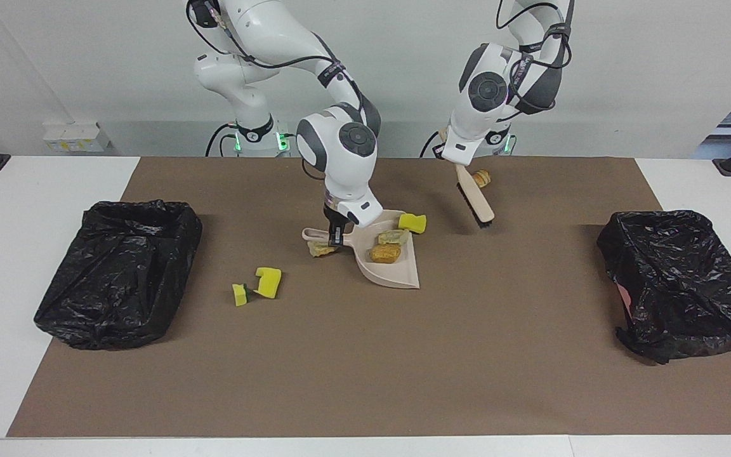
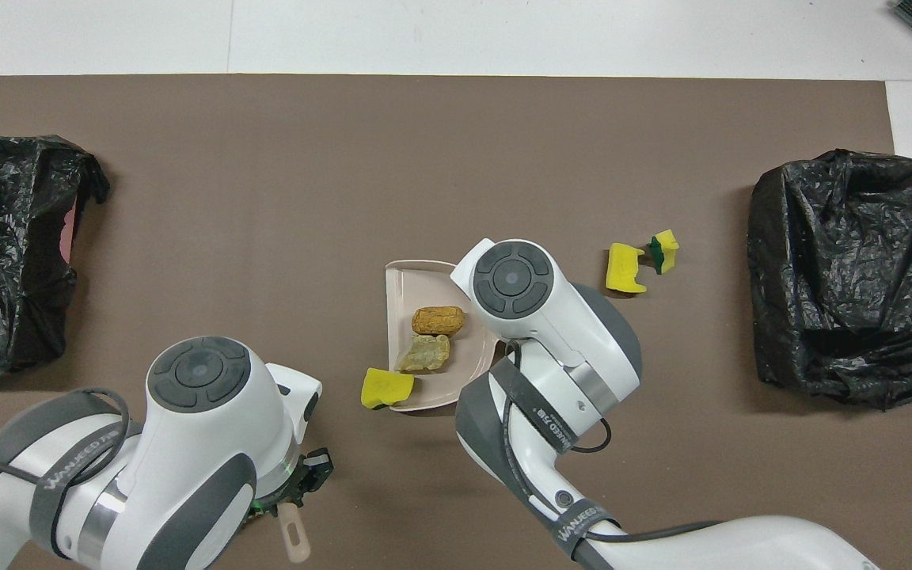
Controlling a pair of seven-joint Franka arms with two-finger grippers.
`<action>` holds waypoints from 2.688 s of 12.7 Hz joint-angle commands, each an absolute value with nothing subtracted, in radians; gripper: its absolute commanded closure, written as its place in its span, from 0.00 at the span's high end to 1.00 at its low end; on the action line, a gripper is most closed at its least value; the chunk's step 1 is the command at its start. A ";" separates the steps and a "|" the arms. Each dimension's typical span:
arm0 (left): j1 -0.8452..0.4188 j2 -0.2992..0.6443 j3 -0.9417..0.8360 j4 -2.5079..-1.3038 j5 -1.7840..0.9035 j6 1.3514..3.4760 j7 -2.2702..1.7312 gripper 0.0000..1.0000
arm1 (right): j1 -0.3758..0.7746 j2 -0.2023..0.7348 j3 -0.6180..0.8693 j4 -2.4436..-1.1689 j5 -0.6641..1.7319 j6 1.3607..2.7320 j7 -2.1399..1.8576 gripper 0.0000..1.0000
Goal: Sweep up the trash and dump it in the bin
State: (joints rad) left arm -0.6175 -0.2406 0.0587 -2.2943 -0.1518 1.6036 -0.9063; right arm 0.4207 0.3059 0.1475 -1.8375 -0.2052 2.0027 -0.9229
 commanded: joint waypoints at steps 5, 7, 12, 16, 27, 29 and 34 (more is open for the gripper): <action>-0.621 -0.449 0.041 -2.522 -0.123 1.514 -1.267 0.00 | 0.463 0.265 0.153 -1.950 -0.225 2.089 -0.996 0.00; -0.627 -0.478 0.040 -2.574 -0.123 1.513 -1.337 0.00 | 0.463 0.265 0.153 -1.950 -0.242 2.086 -0.996 0.00; -0.683 -0.523 0.025 -2.684 -0.135 1.604 -1.462 0.00 | 0.462 0.265 0.153 -1.950 -0.258 2.071 -0.997 0.00; -0.726 -0.506 0.028 -2.726 -0.137 1.655 -1.436 0.00 | 0.454 0.265 0.153 -1.950 -0.259 2.072 -0.996 0.00; -0.687 -0.356 0.038 -2.651 -0.129 1.775 -1.211 0.00 | 0.472 0.268 0.153 -1.887 -0.370 1.919 -0.942 0.00; -0.646 -0.284 0.037 -2.584 -0.126 1.808 -1.148 0.00 | 0.488 0.268 0.150 -1.875 -0.376 1.887 -0.925 0.00; -0.663 -0.201 0.029 -2.501 -0.221 1.960 -0.968 0.00 | 0.485 0.275 0.153 -1.878 -0.354 1.911 -0.845 0.00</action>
